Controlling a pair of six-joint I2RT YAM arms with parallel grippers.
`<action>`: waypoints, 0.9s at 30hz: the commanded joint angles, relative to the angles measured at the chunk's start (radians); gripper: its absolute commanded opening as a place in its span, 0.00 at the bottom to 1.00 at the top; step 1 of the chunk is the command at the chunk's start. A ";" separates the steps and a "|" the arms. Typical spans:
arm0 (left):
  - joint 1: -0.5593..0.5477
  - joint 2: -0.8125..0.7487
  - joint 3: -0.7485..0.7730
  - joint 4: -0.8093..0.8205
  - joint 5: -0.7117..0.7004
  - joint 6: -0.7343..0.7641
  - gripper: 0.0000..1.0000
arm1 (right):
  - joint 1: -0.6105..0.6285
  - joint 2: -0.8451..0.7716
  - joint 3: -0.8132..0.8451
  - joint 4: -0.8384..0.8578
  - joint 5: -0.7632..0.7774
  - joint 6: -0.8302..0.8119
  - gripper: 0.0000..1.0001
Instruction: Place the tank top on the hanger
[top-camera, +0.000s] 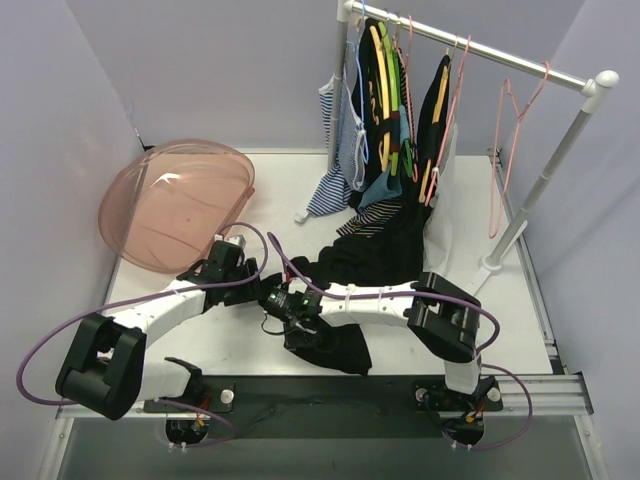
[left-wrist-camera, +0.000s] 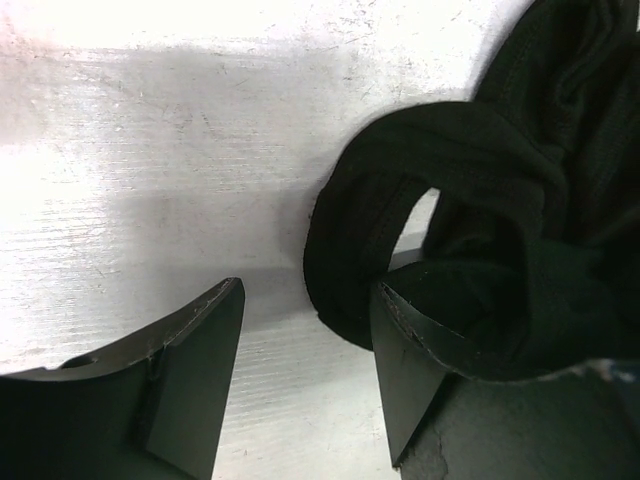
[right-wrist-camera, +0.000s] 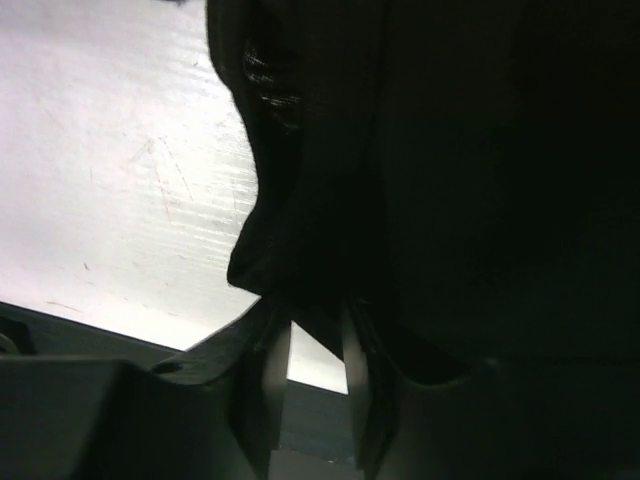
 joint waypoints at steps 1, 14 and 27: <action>0.015 -0.003 0.004 0.066 0.039 -0.020 0.63 | 0.016 0.030 0.023 -0.079 0.010 0.017 0.15; 0.029 0.039 0.041 0.123 0.093 -0.027 0.62 | 0.029 -0.178 -0.080 0.040 0.064 -0.131 0.00; 0.030 0.033 0.071 0.096 0.125 -0.004 0.00 | 0.031 -0.484 -0.152 0.044 0.170 -0.337 0.00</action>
